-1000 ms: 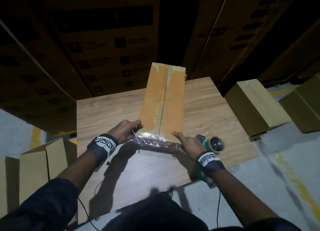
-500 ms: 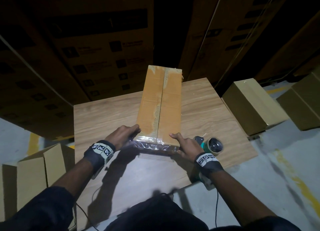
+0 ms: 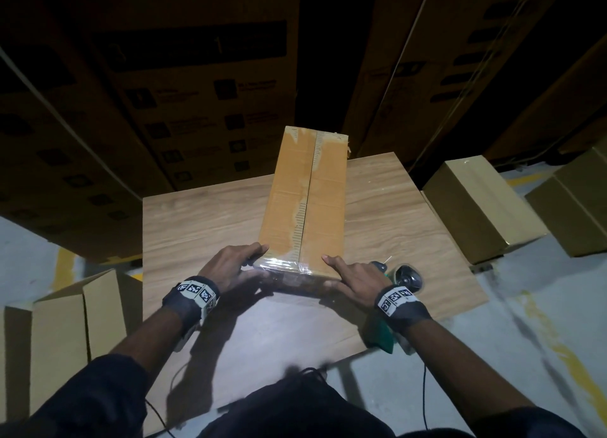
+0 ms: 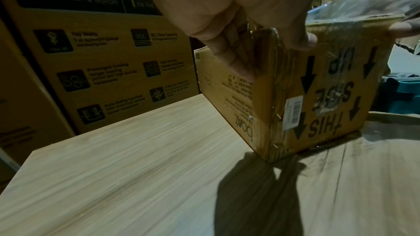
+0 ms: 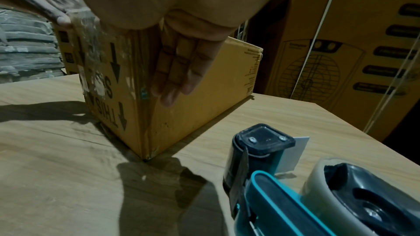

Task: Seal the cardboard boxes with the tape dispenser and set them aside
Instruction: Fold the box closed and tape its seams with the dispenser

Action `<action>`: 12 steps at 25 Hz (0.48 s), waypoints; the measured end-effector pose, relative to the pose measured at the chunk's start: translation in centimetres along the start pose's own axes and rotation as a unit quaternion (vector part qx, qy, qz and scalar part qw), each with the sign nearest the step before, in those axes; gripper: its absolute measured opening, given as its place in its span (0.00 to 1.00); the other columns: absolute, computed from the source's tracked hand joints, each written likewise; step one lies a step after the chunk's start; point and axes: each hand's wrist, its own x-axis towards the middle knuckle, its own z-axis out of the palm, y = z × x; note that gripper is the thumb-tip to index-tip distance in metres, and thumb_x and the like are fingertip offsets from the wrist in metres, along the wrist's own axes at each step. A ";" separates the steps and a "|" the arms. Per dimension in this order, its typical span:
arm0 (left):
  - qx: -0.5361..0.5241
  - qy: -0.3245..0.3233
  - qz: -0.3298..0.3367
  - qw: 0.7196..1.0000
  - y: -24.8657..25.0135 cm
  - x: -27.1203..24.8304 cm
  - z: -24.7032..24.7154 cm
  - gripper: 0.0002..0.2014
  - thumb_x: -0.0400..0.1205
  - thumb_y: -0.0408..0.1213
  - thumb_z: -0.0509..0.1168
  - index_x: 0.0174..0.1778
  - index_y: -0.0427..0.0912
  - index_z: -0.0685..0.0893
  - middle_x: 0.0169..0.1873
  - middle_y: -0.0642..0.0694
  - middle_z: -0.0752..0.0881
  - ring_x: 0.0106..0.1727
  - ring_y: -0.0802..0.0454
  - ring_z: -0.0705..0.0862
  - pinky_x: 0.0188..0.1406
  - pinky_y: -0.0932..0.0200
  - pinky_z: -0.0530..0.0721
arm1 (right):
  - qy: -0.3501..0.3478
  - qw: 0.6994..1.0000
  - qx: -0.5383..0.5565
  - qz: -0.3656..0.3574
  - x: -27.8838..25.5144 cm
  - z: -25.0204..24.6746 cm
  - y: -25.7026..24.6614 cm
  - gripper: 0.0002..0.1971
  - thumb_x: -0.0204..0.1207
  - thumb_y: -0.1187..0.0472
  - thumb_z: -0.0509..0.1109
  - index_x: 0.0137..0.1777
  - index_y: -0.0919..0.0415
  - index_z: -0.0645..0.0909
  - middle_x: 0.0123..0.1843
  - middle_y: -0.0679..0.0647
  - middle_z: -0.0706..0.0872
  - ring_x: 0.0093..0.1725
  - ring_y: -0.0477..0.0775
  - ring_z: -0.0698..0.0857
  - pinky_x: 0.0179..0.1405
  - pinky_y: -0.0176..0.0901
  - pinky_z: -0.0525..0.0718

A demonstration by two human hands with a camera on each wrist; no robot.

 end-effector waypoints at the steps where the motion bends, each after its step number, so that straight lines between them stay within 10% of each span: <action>1: 0.012 0.004 0.003 1.000 0.2 -0.1 0.0 0.38 0.76 0.78 0.56 0.73 0.55 0.77 0.57 0.47 0.90 0.52 0.48 0.89 0.50 0.48 0.90 | 0.004 1.000 -0.001 -0.002 0.0 0.0 -0.1 0.34 0.86 0.28 0.47 0.86 0.44 0.54 0.38 0.57 0.87 0.37 0.64 0.87 0.41 0.56 0.87; 6: 0.157 0.061 0.028 0.985 0.7 -1.7 0.8 0.36 0.85 0.73 0.44 0.83 0.56 0.72 0.65 0.45 0.89 0.52 0.42 0.91 0.41 0.51 0.90 | 0.032 0.999 -0.031 0.000 -0.7 0.3 0.1 0.35 0.84 0.25 0.40 0.88 0.39 0.48 0.37 0.54 0.88 0.35 0.61 0.88 0.41 0.56 0.88; 12: 0.155 0.082 0.074 0.982 3.0 -3.2 0.4 0.26 0.83 0.57 0.58 0.76 0.52 0.79 0.74 0.42 0.83 0.70 0.40 0.84 0.66 0.37 0.84 | 0.078 0.996 -0.031 -0.005 -2.6 -0.2 -0.6 0.37 0.80 0.22 0.50 0.82 0.42 0.61 0.55 0.48 0.88 0.41 0.50 0.86 0.34 0.47 0.88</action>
